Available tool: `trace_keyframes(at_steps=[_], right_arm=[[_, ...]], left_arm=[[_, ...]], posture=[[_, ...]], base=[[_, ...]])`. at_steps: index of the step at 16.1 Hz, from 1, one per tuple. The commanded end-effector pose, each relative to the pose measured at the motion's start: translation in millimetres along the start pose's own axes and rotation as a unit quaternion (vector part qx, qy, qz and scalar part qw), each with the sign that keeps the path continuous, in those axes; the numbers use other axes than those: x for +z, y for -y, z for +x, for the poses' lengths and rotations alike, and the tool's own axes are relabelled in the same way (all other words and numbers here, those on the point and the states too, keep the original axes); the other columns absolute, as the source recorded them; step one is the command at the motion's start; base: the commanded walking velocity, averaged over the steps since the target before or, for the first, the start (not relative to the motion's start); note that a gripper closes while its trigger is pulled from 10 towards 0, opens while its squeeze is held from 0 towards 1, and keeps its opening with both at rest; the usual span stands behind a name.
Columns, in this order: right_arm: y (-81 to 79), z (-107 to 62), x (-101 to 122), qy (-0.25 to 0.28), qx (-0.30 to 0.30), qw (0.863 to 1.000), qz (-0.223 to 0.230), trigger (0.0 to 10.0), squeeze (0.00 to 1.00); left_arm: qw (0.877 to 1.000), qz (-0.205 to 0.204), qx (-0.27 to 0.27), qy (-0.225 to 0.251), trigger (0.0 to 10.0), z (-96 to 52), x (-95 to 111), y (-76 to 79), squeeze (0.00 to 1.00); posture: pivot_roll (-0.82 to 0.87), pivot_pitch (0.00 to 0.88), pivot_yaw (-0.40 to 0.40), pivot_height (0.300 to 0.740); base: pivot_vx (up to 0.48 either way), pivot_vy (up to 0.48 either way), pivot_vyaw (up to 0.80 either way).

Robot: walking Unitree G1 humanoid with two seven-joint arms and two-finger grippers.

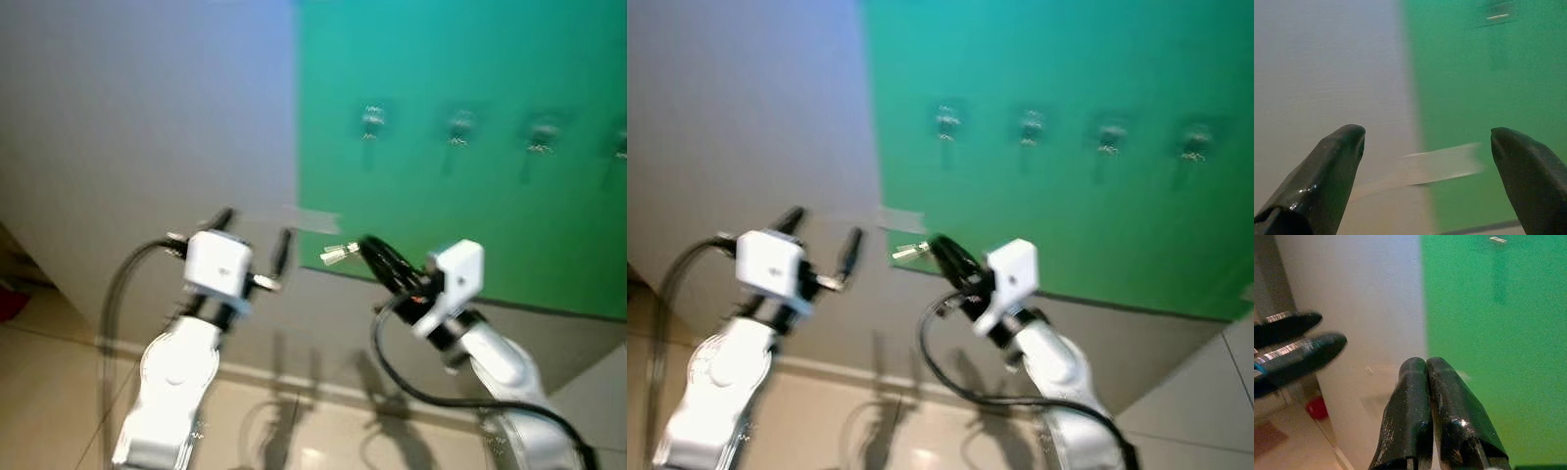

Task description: Hang keys on a hook

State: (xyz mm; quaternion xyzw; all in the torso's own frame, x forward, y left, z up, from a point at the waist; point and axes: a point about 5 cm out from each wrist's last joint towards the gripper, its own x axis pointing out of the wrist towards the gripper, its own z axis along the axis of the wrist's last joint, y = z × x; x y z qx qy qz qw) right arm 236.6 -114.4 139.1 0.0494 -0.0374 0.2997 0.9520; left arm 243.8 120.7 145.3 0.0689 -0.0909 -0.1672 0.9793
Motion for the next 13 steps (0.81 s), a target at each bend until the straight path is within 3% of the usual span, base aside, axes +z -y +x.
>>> trace_keyframes(at_steps=[1, 8, 13], right_arm=[[-2.4, 4.3, 7, 0.017, 0.004, 1.000, 0.004, 10.0, 0.00], [-1.9, 26.4, 24, 0.046, 0.021, 0.998, 0.038, 10.0, 0.00], [10.5, 56.1, 42, 0.075, 0.023, 0.996, 0.041, 10.0, 0.00]], left_arm=[[1.000, 0.011, 0.006, -0.003, 10.0, 0.1, 0, -6.4, 0.00], [0.999, 0.027, -0.027, 0.030, 10.0, 3.9, 15, -12.8, 0.00], [0.995, 0.018, -0.088, 0.047, 10.0, 7.7, 24, -1.6, 0.00]], posture=[[0.02, 0.000, 0.011, 0.740], [0.03, 0.000, 0.010, 0.740], [0.03, 0.000, 0.010, 0.740]], base=[[0.000, 0.000, 0.00], [0.000, 0.000, 0.00], [0.000, 0.000, 0.00]])
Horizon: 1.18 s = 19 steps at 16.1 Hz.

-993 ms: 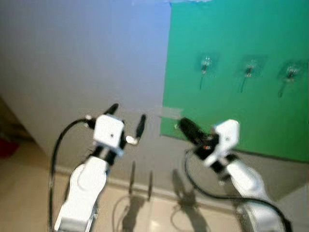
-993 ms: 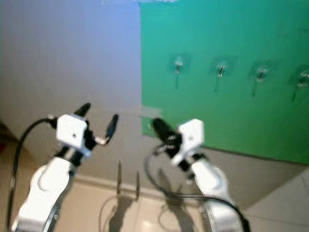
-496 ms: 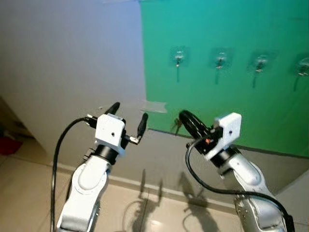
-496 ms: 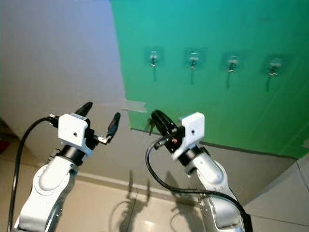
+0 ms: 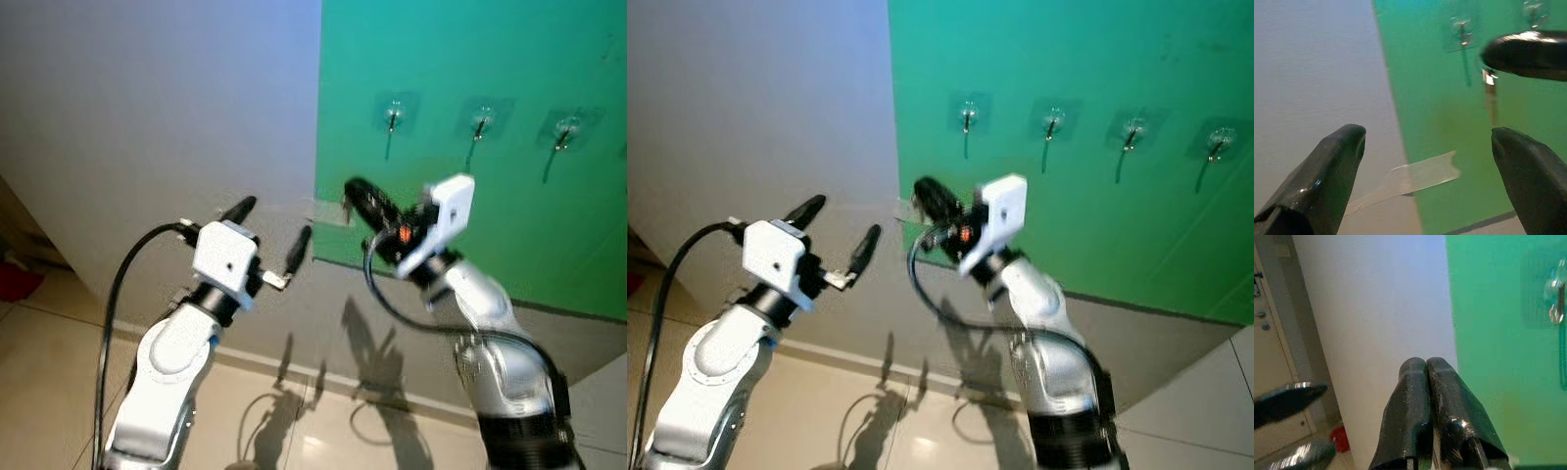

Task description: Hang keys on a hook

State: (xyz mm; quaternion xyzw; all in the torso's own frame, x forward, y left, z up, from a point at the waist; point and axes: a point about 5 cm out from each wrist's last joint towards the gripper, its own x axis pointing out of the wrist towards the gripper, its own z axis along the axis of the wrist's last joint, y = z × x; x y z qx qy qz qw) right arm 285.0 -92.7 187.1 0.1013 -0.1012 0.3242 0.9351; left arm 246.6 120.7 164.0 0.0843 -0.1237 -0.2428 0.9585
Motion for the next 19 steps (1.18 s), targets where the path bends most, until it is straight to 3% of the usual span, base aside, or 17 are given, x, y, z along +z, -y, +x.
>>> trace_keyframes(at_steps=[1, 6, 12, 19], right_arm=[[8.3, 4.0, 3, 0.007, -0.009, 1.000, 0.008, 10.0, 0.00], [28.4, 18.8, 20, 0.045, -0.040, 0.998, 0.007, 10.0, 0.00], [39.3, 35.1, 31, 0.084, -0.075, 0.994, 0.009, 10.0, 0.00], [49.7, 38.4, 27, 0.070, -0.113, 0.991, 0.008, 10.0, 0.00]], left_arm=[[1.000, 0.003, -0.018, 0.013, 10.0, 4.5, 8, 3.5, 0.00], [0.999, 0.000, -0.032, 0.015, 10.0, 6.7, 10, 6.5, 0.00], [0.998, -0.014, -0.054, 0.026, 10.0, 8.7, 16, 11.5, 0.00], [0.998, -0.012, -0.056, 0.019, 10.0, 7.7, 14, 12.1, 0.00]], posture=[[0.03, 0.000, 0.010, 0.740], [0.03, 0.000, 0.013, 0.740], [0.03, 0.000, 0.012, 0.740], [0.03, 0.000, 0.011, 0.740]], base=[[0.000, 0.000, 0.00], [0.000, 0.000, 0.00], [0.000, 0.000, 0.00], [0.000, 0.000, 0.00]])
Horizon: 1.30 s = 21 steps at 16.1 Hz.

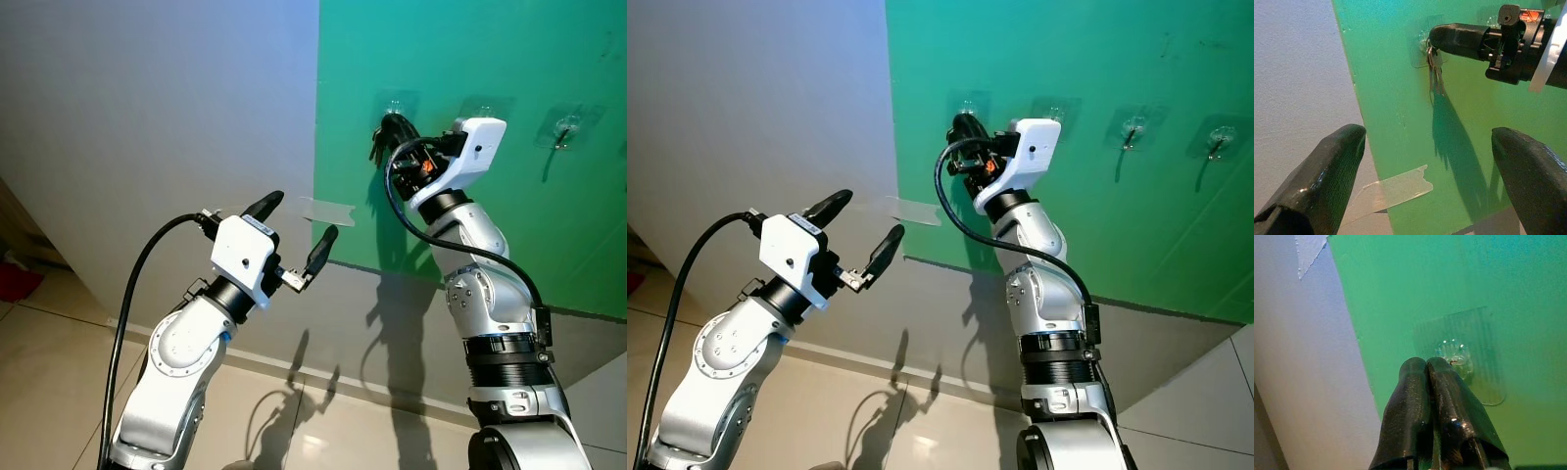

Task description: Hang keys on a hook

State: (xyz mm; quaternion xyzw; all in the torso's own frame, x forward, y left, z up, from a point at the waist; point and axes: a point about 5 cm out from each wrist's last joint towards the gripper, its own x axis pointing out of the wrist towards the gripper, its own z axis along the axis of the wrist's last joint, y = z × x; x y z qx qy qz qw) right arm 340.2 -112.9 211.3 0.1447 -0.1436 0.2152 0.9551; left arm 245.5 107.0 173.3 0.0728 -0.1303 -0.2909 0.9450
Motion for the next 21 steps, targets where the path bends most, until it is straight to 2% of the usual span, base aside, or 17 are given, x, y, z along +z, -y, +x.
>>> trace_keyframes(at_steps=[1, 5, 9, 14, 21], right_arm=[[2.7, 1.7, 5, 0.008, -0.004, 1.000, 0.003, 10.0, 0.00], [6.2, -1.5, 5, 0.005, -0.014, 1.000, 0.002, 10.0, 0.00], [10.0, -2.7, -4, -0.037, -0.022, 0.999, -0.019, 10.0, 0.00], [8.7, -2.3, -6, -0.049, -0.020, 0.998, -0.025, 10.0, 0.00], [12.0, -7.1, 0, -0.054, -0.013, 0.994, -0.092, 10.0, 0.00]], left_arm=[[1.000, 0.001, -0.010, 0.003, 10.0, 0.5, 3, 2.0, 0.00], [1.000, 0.002, -0.011, 0.000, 10.0, 0.4, 2, 3.5, 0.00], [1.000, 0.005, -0.010, -0.004, 10.0, 1.0, 1, 3.7, 0.00], [1.000, 0.009, -0.008, -0.010, 10.0, 0.6, 0, 3.2, 0.00], [1.000, 0.016, -0.011, -0.017, 10.0, 0.0, -2, 4.7, 0.00]], posture=[[0.03, 0.000, 0.011, 0.740], [0.02, 0.000, 0.014, 0.740], [0.02, 0.000, 0.013, 0.740], [0.02, 0.000, 0.011, 0.740], [0.02, 0.000, 0.010, 0.740]], base=[[0.000, 0.000, 0.00], [0.000, 0.000, 0.00], [0.000, 0.000, 0.00], [0.000, 0.000, 0.00], [0.000, 0.000, 0.00]])
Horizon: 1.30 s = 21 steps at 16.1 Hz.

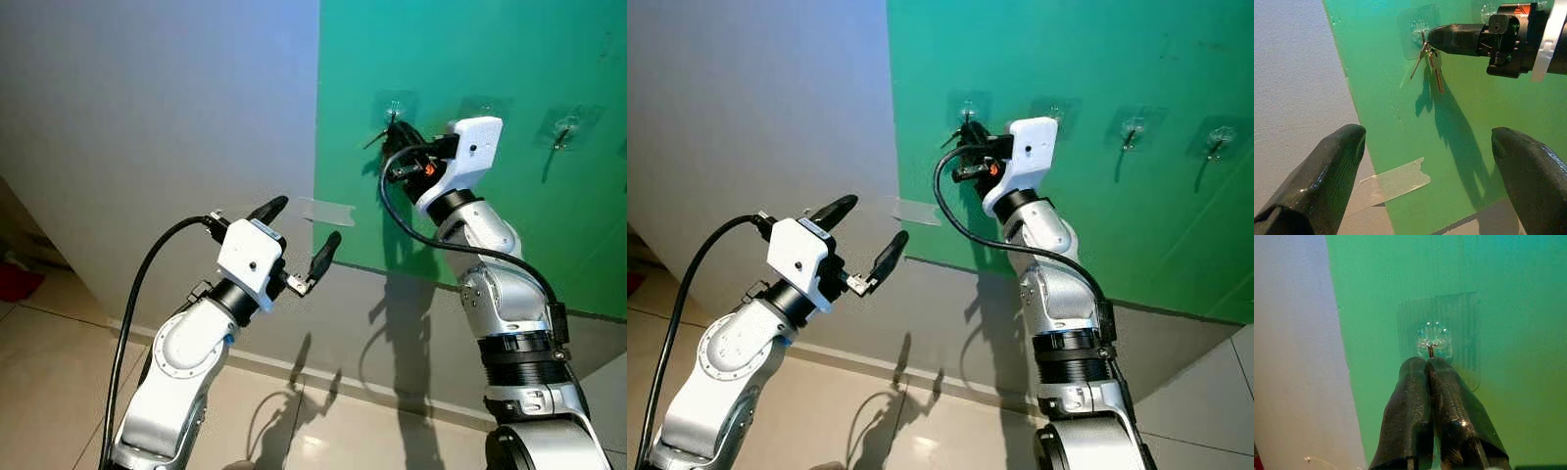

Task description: Hang keys on a hook

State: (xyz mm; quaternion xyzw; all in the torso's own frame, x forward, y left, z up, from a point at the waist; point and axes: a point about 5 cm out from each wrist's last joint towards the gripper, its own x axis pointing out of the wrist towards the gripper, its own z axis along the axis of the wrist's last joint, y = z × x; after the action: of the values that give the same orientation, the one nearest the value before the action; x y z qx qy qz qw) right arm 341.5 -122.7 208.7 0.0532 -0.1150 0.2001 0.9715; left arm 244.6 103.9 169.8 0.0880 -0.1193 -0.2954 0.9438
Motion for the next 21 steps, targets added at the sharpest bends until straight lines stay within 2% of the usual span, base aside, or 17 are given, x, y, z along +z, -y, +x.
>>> trace_keyframes(at_steps=[1, 7, 12, 21], right_arm=[[3.2, -4.9, 0, -0.005, -0.005, 1.000, -0.007, 10.0, 0.00], [11.7, -12.2, 23, 0.040, -0.019, 0.999, 0.007, 10.0, 0.00], [9.6, -15.3, 26, 0.040, -0.005, 0.999, 0.009, 10.0, 0.00], [2.9, -20.0, 20, 0.012, 0.035, 0.999, 0.018, 10.0, 0.00]], left_arm=[[1.000, 0.005, -0.004, -0.003, 10.0, -0.7, 1, 1.0, 0.00], [1.000, 0.005, -0.006, 0.000, 10.0, -1.2, 2, 1.9, 0.00], [1.000, 0.002, -0.005, 0.000, 10.0, -1.2, 2, 3.5, 0.00], [1.000, 0.000, -0.002, 0.000, 10.0, -2.7, 2, 3.3, 0.00]], posture=[[0.02, 0.000, 0.012, 0.740], [0.01, 0.000, 0.017, 0.740], [0.01, 0.000, 0.014, 0.740], [0.01, 0.000, 0.010, 0.740]], base=[[0.000, 0.000, 0.00], [0.000, 0.000, 0.00], [0.000, 0.000, 0.00], [0.000, 0.000, 0.00]])
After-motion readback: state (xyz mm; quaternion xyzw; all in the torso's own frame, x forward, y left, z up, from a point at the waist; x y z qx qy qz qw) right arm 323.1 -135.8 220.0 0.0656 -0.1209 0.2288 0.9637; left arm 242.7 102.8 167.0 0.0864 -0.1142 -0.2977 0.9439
